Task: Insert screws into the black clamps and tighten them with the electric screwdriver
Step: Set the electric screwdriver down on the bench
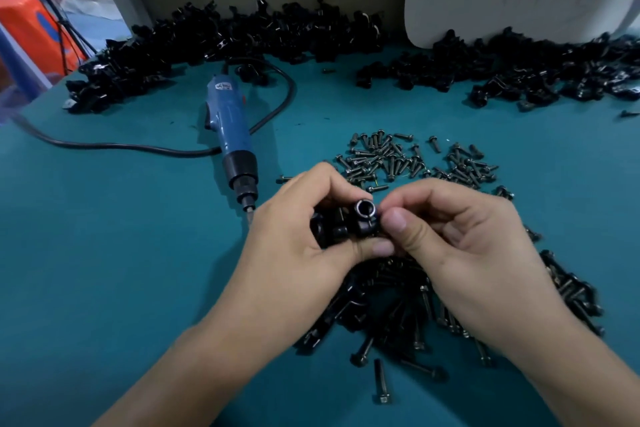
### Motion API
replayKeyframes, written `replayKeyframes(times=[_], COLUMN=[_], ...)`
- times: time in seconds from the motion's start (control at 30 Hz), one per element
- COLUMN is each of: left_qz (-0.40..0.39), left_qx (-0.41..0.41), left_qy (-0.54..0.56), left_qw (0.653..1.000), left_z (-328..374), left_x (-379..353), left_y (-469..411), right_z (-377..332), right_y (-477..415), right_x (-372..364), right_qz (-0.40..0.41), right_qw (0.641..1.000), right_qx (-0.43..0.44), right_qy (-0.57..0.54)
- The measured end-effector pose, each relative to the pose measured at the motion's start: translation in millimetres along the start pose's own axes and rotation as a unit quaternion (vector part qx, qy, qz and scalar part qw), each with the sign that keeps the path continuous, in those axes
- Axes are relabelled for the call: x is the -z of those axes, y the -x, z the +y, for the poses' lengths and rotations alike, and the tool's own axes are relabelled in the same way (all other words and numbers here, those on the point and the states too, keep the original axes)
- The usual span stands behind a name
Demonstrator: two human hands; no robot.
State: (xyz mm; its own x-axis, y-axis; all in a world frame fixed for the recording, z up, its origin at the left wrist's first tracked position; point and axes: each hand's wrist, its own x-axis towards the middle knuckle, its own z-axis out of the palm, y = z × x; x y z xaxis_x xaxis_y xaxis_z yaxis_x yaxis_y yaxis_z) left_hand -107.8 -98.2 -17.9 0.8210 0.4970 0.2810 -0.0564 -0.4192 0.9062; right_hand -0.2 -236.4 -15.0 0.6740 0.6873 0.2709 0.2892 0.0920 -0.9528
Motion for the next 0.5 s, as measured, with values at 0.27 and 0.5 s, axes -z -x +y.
replayKeyframes(times=[0.27, 0.5], left_qz=[-0.155, -0.071], left_qx=[0.249, 0.125], left_qy=[0.372, 0.210], left_qw=[0.881, 0.967], left_z=[12.8, 13.4], left_x=[5.0, 8.2], left_y=[-2.3, -2.2], right_z=[2.9, -0.5], right_y=[5.8, 6.3], right_x=[1.3, -1.2], right_qz=[0.057, 0.037], right_qw=[0.975, 0.981], right_qx=[0.152, 0.129], right_qy=[0.152, 0.140])
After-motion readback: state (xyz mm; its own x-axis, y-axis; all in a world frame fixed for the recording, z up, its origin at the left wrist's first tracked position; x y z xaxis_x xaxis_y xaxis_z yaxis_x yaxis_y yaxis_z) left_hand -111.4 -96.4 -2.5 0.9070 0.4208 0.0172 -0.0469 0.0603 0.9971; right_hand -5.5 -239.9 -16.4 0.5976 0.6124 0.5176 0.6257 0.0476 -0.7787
